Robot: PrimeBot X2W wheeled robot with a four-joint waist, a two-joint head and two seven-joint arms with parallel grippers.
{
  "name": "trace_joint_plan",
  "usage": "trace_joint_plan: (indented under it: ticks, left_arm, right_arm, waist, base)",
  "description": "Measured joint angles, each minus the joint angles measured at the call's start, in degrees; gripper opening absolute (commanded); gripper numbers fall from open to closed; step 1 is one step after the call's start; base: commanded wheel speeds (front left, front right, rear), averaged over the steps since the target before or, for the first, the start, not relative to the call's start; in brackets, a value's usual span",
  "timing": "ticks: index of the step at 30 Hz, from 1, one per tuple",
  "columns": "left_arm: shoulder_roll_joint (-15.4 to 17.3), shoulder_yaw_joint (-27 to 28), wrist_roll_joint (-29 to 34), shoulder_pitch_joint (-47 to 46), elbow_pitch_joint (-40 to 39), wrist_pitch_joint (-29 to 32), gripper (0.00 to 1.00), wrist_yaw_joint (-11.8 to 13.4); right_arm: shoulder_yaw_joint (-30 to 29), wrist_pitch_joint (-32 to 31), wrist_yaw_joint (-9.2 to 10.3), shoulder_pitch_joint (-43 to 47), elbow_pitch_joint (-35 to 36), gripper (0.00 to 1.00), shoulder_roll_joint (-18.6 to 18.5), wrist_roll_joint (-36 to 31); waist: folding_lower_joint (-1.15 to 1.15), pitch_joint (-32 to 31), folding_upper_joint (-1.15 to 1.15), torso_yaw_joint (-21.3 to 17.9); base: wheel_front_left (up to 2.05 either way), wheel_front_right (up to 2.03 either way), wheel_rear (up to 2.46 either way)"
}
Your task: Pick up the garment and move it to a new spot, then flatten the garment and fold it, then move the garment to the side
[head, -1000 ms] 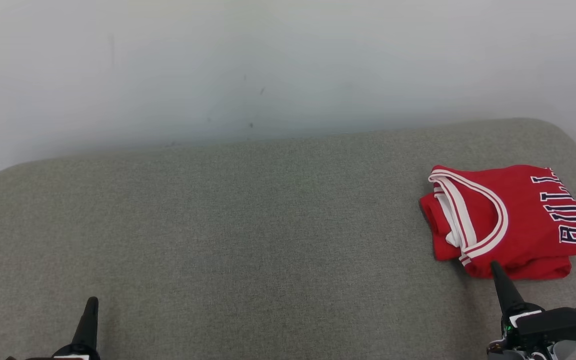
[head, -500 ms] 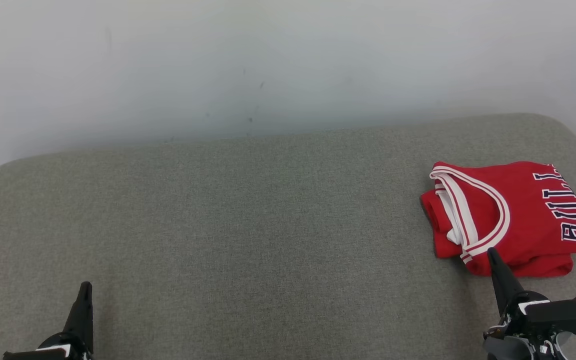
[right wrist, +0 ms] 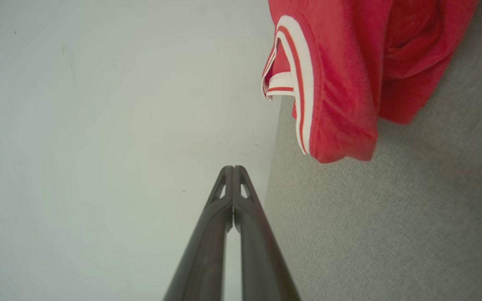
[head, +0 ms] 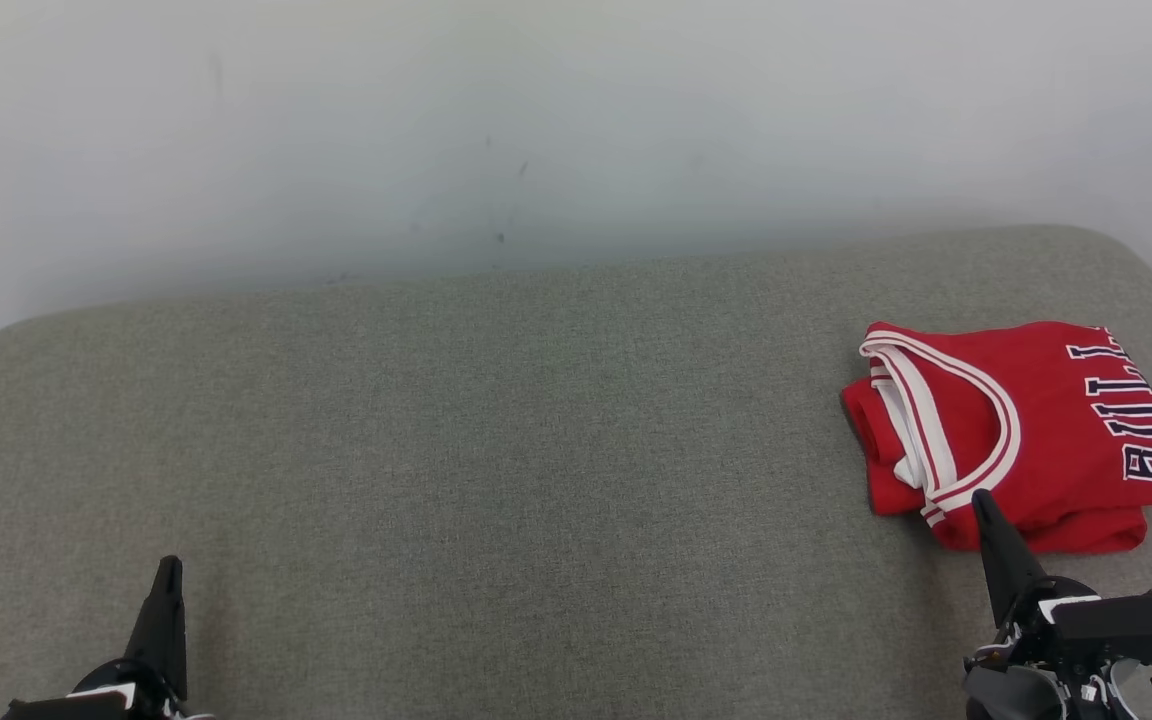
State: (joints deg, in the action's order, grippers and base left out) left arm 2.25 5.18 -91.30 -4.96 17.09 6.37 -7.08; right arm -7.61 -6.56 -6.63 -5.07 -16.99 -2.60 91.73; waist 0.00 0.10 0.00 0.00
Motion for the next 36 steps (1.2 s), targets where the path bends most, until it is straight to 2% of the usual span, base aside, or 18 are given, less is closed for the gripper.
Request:
trace_joint_plan:
  ticks: [36]
  left_arm:
    - [0.0,-0.01,-0.01,0.0,0.01,0.0,0.0,-0.01]
  right_arm:
    - [0.0,0.0,-0.01,-0.01,-0.01,0.0,0.0,0.02]
  waist:
    - [0.0,-0.01,0.0,0.0]
  base:
    - [0.0,0.0,0.0]
